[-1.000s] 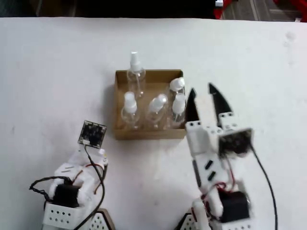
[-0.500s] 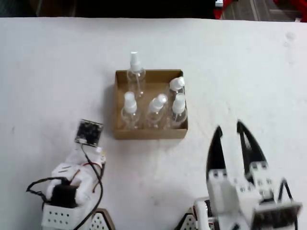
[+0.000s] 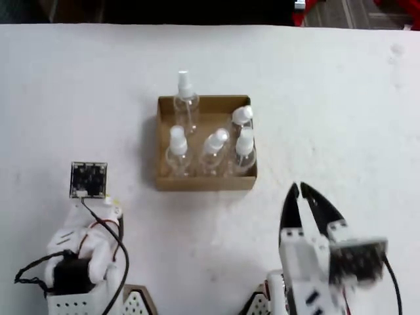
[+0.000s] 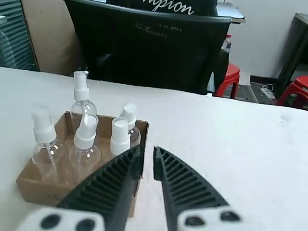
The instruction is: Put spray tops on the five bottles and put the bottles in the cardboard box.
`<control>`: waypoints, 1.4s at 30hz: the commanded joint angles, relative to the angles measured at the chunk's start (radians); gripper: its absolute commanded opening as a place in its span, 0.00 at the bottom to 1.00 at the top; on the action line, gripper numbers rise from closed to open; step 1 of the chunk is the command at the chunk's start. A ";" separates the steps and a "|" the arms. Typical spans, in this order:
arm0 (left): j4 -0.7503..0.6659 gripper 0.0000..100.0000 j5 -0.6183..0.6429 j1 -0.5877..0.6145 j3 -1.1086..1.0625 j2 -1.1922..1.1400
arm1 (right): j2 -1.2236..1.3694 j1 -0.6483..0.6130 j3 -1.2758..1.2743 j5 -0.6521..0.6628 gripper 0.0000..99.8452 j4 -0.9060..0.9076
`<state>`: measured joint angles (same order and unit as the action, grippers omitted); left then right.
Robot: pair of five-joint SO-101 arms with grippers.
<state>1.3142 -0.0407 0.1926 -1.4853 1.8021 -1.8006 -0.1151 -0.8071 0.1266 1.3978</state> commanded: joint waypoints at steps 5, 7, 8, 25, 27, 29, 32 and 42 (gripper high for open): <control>-0.018 0.02 -0.012 0.007 0.043 0.002 | -0.005 0.012 -0.440 0.014 0.02 -0.329; -0.018 0.02 -0.012 0.007 0.043 0.002 | -0.005 0.013 -0.532 0.014 0.02 -0.390; -0.018 0.02 -0.012 0.007 0.043 0.002 | -0.005 0.013 -0.575 0.014 0.02 -0.414; -0.018 0.02 -0.011 0.005 -0.068 0.002 | -0.004 0.168 -0.884 0.006 0.02 -0.397; -0.034 0.02 -0.012 0.004 -0.106 0.002 | -0.004 0.160 -0.884 0.006 0.02 -0.348; -0.106 0.02 -0.012 -0.021 -0.150 0.002 | -0.004 0.160 -0.884 0.006 0.02 -0.314; -0.216 0.02 -0.012 -0.062 -0.210 -0.002 | -0.004 0.160 -0.884 0.006 0.02 -0.286; -0.061 0.02 -0.012 -0.076 -0.209 0.002 | -0.004 0.142 -0.884 0.014 0.02 -0.125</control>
<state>1.1745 -0.0407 0.1327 -1.6955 1.7960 -1.8006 0.0353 -1.6817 0.1281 1.2505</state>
